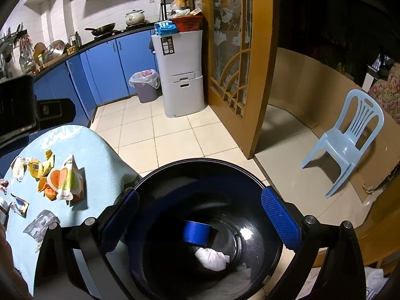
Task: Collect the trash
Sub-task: 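Move both open tools back over the table toward the remaining trash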
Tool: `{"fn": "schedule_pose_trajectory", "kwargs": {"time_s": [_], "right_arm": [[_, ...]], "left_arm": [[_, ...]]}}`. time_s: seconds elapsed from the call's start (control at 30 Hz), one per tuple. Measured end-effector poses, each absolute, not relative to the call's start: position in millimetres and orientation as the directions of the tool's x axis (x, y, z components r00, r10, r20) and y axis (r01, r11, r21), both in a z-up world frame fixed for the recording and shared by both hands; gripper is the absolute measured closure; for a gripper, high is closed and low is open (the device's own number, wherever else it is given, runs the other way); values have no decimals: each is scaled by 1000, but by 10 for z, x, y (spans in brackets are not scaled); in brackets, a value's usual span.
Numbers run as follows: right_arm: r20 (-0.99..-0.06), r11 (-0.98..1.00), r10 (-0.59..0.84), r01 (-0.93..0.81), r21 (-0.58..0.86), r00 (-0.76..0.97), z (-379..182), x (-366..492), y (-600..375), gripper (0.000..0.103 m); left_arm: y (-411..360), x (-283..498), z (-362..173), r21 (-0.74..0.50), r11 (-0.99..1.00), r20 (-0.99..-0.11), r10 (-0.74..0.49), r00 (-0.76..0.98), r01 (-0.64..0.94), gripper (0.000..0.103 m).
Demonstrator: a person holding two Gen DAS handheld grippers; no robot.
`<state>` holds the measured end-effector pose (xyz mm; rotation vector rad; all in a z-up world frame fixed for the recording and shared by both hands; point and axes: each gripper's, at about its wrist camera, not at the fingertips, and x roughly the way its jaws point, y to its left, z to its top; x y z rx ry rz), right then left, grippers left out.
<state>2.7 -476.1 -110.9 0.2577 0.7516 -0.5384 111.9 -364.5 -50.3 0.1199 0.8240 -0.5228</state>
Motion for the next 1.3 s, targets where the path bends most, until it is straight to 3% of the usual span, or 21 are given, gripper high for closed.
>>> {"fn": "schedule_pose_trajectory", "kwargs": {"time_s": [0.6,1.3], "right_arm": [[-678,868,-359,497,11,642,-863,87,-4266,7],[-701,944,-241,330,-8,671,-885,169,-3001,7]], "left_arm": [[-2759,1119,-451,-91,914,-725,-332,604,394,3],[-1065,800,-619,-88,965,-755,-227,615,248,4]]}}
